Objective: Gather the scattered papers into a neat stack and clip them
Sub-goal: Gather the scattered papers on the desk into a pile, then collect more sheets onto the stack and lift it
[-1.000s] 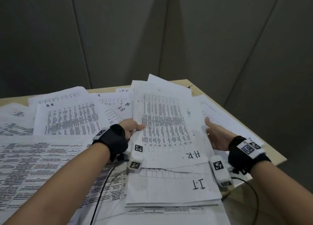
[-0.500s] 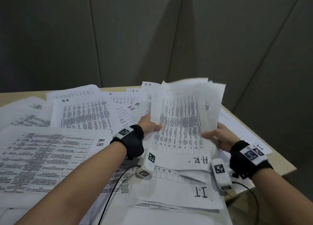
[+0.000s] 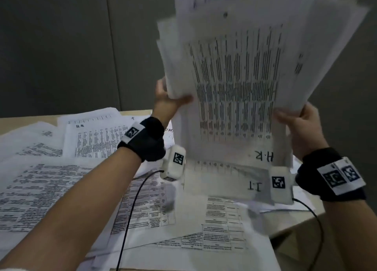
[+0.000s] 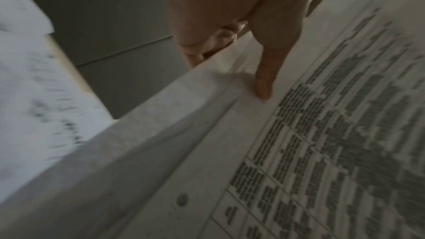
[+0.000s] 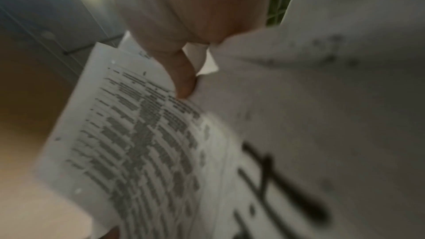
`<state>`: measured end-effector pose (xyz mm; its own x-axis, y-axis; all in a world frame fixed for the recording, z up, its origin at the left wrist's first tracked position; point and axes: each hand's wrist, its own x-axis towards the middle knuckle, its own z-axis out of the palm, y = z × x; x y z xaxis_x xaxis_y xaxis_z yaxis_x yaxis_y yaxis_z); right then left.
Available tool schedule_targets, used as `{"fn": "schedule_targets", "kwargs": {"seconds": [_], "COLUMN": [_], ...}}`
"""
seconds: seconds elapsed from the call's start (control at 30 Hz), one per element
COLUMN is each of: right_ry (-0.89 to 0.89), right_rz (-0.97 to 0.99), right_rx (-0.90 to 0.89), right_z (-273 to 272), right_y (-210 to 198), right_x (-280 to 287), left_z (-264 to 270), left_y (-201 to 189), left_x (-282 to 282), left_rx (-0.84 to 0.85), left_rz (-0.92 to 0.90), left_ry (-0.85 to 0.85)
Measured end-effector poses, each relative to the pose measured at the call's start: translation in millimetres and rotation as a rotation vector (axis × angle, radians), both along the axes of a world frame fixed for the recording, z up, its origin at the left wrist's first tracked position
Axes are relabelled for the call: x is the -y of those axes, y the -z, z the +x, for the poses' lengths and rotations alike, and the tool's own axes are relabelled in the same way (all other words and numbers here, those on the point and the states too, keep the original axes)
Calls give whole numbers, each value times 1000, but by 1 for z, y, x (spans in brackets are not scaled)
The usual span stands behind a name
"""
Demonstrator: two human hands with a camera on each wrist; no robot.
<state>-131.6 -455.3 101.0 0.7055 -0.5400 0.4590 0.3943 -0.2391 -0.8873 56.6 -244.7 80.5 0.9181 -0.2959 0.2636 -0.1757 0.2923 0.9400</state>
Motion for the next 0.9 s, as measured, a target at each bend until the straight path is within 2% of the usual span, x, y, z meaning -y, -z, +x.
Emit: {"fn": "schedule_targets", "kwargs": {"seconds": [0.17,0.3,0.4,0.5,0.63,0.77,0.9], "right_ry": [215,320,192,25,-41,-122,-181], "right_rz": [-142,-135,35,198,156,167,208], "right_rx": [269,346,281,58,-83,-67,-68], "right_z": [15,31,35,37,46,48,48], "right_y": [-26,-23,-6,14,31,35,35], "right_x": [-35,-58,-57,-52,-40,-27,-28], "left_z": [-22,-46,-41,-24,-3,12,16], "left_y": [-64,-83,-65,-39,-18,-10,-10], "left_x": [-7,-14,-28,-38,-35,-36,-40], "left_rx": [279,425,370,272,131,122,142], "left_rz": [-10,-45,-52,29,147,118,172], "left_ry": [-28,-53,-72,19,106,165,278]}}
